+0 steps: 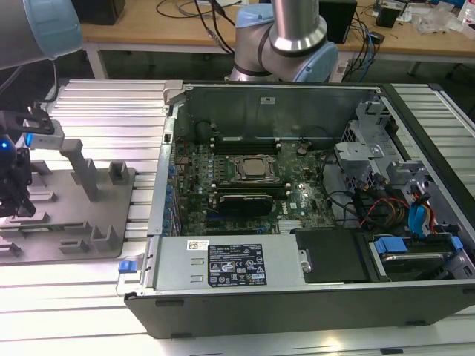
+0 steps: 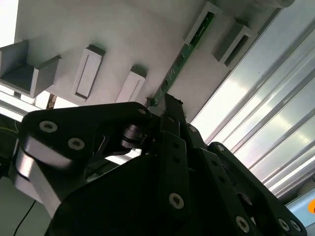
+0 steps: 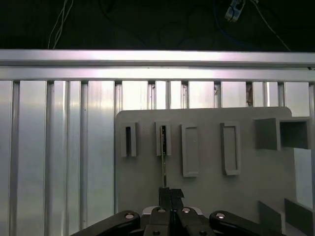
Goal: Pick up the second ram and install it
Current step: 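Pick up the second ram and move it above second insertion slot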
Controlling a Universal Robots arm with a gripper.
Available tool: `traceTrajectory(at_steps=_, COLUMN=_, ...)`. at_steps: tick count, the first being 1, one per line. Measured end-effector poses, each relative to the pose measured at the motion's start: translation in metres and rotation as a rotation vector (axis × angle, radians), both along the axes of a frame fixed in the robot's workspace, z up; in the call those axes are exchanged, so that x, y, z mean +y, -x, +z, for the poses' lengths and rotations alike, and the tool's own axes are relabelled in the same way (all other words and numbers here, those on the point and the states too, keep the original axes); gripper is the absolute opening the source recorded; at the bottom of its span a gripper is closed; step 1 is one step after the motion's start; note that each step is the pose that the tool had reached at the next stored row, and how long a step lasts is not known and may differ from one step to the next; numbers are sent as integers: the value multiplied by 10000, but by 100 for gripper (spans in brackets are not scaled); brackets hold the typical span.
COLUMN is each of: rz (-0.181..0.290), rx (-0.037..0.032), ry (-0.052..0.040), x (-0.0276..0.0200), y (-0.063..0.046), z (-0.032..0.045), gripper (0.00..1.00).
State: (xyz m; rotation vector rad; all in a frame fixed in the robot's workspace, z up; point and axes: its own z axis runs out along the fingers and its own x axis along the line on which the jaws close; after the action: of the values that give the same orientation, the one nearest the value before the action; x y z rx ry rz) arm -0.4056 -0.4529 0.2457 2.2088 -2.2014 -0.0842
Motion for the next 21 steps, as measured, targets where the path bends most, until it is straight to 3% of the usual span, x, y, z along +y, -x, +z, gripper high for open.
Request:
traceTrajectory(at_steps=6, rz=387, rx=-1, ry=1, x=-2, y=43, z=-117, gripper=8)
traceTrajectory(at_steps=12, rz=386, rx=1, ry=11, x=-1, y=46, z=-124, gripper=9)
traceTrajectory(at_steps=16, rz=386, rx=1, ry=15, x=-1, y=46, z=-124, gripper=28)
traceTrajectory(at_steps=18, rz=386, rx=-1, ry=15, x=-1, y=46, z=-132, gripper=28)
traceTrajectory(at_steps=21, rz=444, rx=0, ry=15, x=-1, y=47, z=-264, gripper=28)
